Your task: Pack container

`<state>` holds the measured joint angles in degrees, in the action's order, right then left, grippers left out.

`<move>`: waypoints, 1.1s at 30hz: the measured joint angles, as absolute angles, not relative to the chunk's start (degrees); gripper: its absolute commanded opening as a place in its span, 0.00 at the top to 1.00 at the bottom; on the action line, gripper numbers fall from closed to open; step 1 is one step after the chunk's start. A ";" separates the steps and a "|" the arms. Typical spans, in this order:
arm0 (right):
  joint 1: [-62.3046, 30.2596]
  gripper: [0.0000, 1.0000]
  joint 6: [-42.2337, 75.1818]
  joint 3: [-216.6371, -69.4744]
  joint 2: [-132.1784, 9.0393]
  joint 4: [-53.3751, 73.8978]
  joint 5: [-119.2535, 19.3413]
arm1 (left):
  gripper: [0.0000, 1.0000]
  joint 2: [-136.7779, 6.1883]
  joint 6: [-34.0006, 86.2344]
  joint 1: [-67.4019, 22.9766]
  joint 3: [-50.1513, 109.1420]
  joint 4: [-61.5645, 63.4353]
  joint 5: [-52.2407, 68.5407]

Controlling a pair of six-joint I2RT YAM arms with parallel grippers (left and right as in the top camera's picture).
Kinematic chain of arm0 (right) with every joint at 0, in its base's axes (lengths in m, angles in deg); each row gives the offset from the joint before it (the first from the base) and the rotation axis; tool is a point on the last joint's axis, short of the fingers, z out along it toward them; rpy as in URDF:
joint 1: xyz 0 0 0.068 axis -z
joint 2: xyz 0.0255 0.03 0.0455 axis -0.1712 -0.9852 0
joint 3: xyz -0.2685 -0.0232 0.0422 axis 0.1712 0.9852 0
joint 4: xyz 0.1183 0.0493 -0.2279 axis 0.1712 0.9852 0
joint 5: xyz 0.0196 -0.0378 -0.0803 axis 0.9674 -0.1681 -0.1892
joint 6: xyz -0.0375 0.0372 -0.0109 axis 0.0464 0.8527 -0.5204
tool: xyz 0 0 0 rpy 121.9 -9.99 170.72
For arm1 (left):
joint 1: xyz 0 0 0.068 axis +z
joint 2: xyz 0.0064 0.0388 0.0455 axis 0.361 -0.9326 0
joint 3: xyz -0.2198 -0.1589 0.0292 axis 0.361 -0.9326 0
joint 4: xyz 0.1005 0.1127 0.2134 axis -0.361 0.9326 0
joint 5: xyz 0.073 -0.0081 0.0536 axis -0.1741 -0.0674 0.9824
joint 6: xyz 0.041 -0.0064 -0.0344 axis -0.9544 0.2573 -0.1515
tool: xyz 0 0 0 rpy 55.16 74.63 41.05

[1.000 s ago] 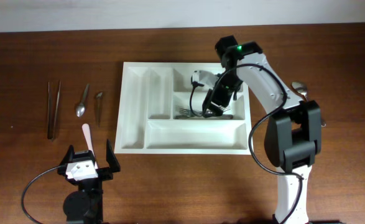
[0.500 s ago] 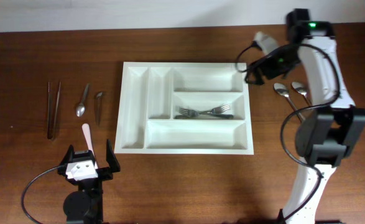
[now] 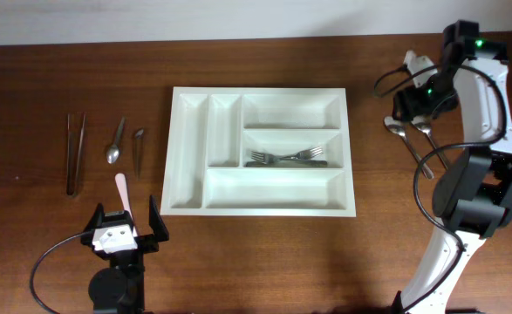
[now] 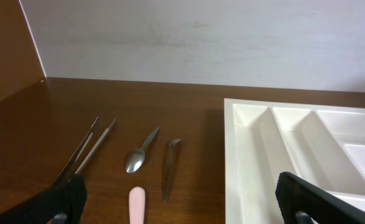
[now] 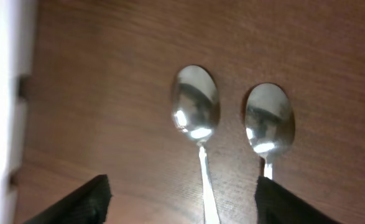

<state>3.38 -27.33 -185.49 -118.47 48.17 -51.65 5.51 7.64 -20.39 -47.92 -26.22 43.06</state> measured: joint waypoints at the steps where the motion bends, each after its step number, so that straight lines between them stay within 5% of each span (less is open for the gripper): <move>1: 3.38 0.30 -27.35 -183.39 -118.47 46.40 -52.90 | 0.01 5.51 7.61 -20.37 -47.92 -26.22 43.08; 11: 3.46 0.41 -27.15 -168.79 -118.58 34.99 -58.93 | 0.01 5.51 7.61 -20.39 -47.92 -26.22 43.06; 21: 3.44 0.96 -26.06 -163.33 -117.58 28.19 -58.56 | 0.01 5.51 7.64 -20.39 -47.92 -26.22 43.06; 33: 3.44 0.96 -24.40 -166.28 -117.56 31.87 -57.18 | 0.01 5.51 7.64 -20.37 -47.92 -26.22 43.06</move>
<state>3.44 -24.40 -166.28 -117.56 31.87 -57.18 5.51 7.64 -20.37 -47.92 -26.22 43.06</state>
